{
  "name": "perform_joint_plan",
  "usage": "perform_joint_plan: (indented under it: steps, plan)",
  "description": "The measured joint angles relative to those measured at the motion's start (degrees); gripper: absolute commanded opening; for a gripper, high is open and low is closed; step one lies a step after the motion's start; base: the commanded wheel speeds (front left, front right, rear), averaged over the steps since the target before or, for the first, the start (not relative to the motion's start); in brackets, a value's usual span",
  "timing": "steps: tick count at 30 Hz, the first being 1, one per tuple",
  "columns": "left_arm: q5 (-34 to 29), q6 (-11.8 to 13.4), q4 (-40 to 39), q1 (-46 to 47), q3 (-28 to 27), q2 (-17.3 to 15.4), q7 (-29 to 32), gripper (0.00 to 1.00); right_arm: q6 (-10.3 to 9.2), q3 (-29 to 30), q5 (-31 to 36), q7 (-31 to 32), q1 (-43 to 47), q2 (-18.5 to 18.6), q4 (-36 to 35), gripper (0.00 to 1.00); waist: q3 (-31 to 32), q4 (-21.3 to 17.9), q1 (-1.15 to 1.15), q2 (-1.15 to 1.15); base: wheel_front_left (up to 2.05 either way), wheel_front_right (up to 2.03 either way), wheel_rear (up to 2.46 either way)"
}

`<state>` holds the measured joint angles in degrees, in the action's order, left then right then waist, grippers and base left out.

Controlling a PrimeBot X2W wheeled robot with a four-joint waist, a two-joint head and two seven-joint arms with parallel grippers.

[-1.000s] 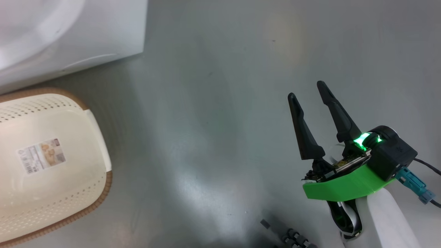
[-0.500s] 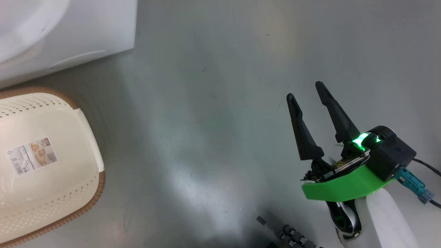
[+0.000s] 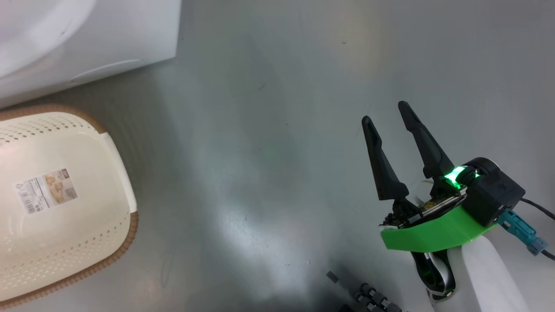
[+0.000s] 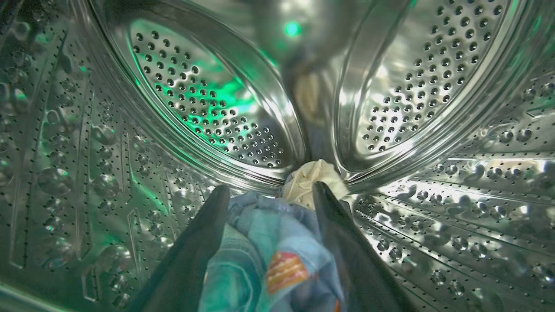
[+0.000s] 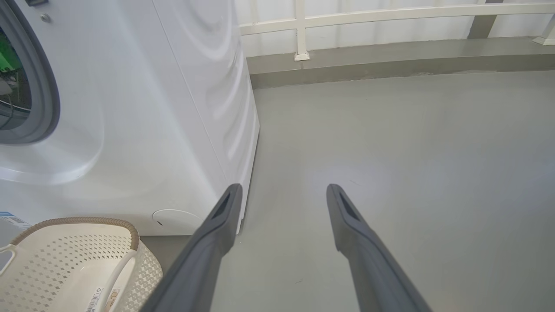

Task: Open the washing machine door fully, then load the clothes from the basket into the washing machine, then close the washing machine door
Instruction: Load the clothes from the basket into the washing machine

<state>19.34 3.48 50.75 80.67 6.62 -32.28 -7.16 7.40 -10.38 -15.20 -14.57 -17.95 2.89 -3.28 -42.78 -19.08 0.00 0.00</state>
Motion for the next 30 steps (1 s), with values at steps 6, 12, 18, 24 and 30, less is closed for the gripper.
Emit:
perform_joint_plan:
  steps: [6, 12, 18, 24, 30]
  plan:
    - [1.0, -0.8, 0.9, -0.9, 0.2, 0.6, -2.6, 1.0, 0.0, 0.4, 0.0, 0.0, -0.9, 0.0, 0.1, 1.0, 0.7, 1.1, 0.0, 0.0, 0.0, 0.0, 0.0]
    - [1.9, -1.6, 0.8, -6.9, 0.5, 2.8, -4.7, 1.0, 0.0, 1.5, 0.2, 0.0, -0.9, 0.0, 0.2, 1.0, 1.8, 2.6, 0.0, 0.0, 0.0, 0.0, 0.0]
    - [2.5, -0.1, -3.3, -13.8, 0.1, 4.4, -6.4, 1.0, 0.0, 2.2, 0.6, 0.0, -0.8, 0.0, 0.1, 1.0, 3.3, 4.2, 0.0, 0.0, 0.0, 0.0, 0.0]
    - [3.5, 2.6, -13.0, -23.0, -1.0, 6.1, -7.2, 1.0, 0.0, 2.8, 1.5, 0.0, -0.4, 0.0, 0.1, 1.0, 4.8, 6.2, 0.0, 0.0, 0.0, 0.0, 0.0]
    - [3.4, 6.6, -28.5, -36.7, -1.8, 8.8, -7.4, 1.0, 0.0, 4.0, 2.5, -0.2, 1.0, 0.1, 0.2, 1.0, 7.0, 7.9, 0.0, 0.0, 0.0, 0.0, 0.0]
